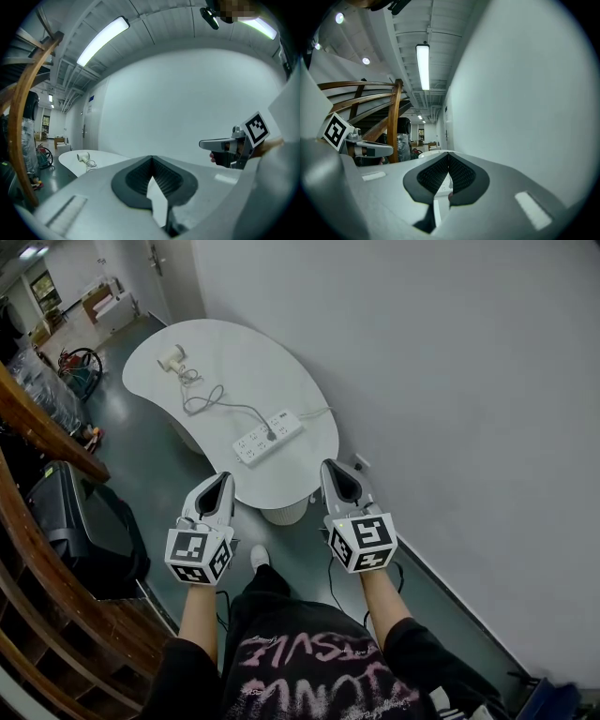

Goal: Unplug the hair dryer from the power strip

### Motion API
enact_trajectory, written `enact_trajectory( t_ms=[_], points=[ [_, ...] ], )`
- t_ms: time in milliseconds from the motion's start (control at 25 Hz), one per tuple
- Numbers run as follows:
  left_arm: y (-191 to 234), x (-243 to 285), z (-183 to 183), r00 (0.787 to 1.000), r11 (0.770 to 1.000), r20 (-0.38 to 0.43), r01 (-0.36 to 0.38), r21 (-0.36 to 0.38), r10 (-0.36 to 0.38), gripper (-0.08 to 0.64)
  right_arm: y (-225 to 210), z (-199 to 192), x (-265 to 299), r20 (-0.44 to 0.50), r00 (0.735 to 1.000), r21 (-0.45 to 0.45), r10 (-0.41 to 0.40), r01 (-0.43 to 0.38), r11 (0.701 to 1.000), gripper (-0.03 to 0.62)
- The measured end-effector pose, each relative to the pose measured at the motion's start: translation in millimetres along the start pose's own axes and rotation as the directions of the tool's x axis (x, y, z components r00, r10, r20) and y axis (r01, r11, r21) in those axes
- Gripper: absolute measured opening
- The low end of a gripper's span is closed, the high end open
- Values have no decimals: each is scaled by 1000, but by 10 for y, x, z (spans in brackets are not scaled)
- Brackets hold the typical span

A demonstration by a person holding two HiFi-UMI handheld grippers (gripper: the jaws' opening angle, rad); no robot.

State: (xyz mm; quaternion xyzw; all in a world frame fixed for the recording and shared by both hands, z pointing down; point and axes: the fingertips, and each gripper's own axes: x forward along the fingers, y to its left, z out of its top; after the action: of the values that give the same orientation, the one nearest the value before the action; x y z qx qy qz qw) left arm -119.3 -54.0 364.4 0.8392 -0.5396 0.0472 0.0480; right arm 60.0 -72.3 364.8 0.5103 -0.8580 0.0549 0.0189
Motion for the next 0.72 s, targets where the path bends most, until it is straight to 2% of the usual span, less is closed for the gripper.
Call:
enact_trajectory(
  t_ms=[720],
  points=[
    [756,881,-19,997,997,-41,71,-30,-73,0,-193,-18,1047,-50,996,22,-71,72,997,14]
  ],
)
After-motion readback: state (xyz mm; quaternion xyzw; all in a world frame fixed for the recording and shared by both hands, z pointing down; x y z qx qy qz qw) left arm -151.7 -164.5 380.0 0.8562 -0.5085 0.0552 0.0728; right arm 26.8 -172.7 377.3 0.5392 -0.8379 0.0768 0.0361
